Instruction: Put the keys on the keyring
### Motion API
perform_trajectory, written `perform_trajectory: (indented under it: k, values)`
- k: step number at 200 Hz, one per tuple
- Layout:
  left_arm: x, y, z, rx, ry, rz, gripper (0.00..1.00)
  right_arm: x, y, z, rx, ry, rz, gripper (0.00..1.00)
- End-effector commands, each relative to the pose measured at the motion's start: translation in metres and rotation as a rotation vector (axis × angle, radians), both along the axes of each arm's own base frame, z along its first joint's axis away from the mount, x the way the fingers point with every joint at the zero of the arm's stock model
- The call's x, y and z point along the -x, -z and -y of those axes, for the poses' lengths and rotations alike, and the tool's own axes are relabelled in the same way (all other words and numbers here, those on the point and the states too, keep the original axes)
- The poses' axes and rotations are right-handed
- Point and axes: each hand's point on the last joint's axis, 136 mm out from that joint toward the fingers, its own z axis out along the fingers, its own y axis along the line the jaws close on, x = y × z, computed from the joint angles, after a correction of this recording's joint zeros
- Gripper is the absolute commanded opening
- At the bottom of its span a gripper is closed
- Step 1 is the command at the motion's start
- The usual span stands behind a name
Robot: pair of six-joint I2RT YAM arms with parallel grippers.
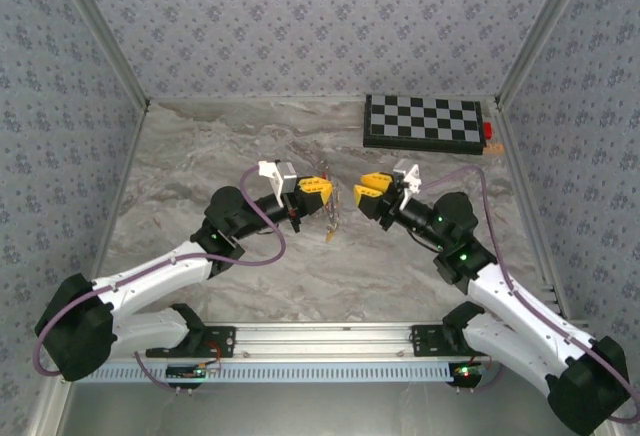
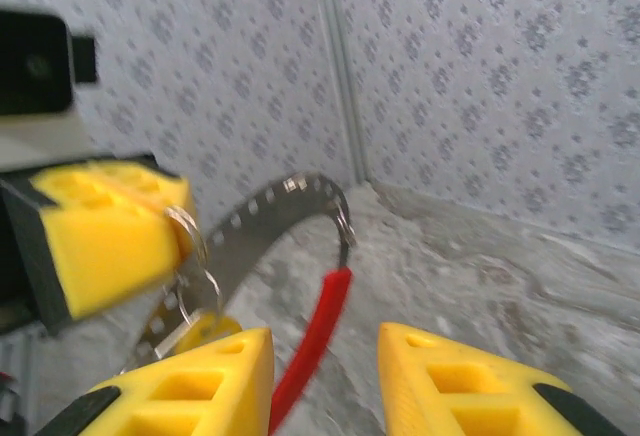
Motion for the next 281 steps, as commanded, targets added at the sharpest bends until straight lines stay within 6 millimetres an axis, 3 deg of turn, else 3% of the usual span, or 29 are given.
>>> perform_trajectory:
  k: [1, 58, 97, 205, 227, 273, 281]
  values:
    - [0.004, -0.024, -0.001, 0.055, 0.008, 0.041, 0.00, 0.014, -0.036, -0.011, -0.145, -0.149, 0.003, 0.34]
    - [0.003, -0.022, 0.000, 0.049, 0.010, 0.037, 0.00, 0.013, -0.045, -0.032, -0.212, -0.308, -0.042, 0.34]
    - [0.004, -0.023, 0.000, 0.047, 0.009, 0.041, 0.00, 0.014, -0.042, -0.042, -0.204, -0.366, -0.072, 0.27]
    - [0.004, -0.025, -0.001, 0.053, 0.005, 0.042, 0.00, 0.016, -0.021, -0.044, -0.160, -0.378, -0.112, 0.16]
    - [0.004, -0.025, -0.001, 0.052, 0.008, 0.041, 0.00, 0.016, -0.019, -0.044, -0.150, -0.377, -0.112, 0.00]
    - [0.003, -0.021, 0.001, 0.031, 0.010, 0.021, 0.00, 0.016, -0.017, -0.040, -0.101, -0.354, -0.102, 0.00]
    - [0.002, -0.019, 0.001, 0.021, 0.008, 0.016, 0.05, 0.017, -0.017, -0.038, -0.083, -0.349, -0.091, 0.00]
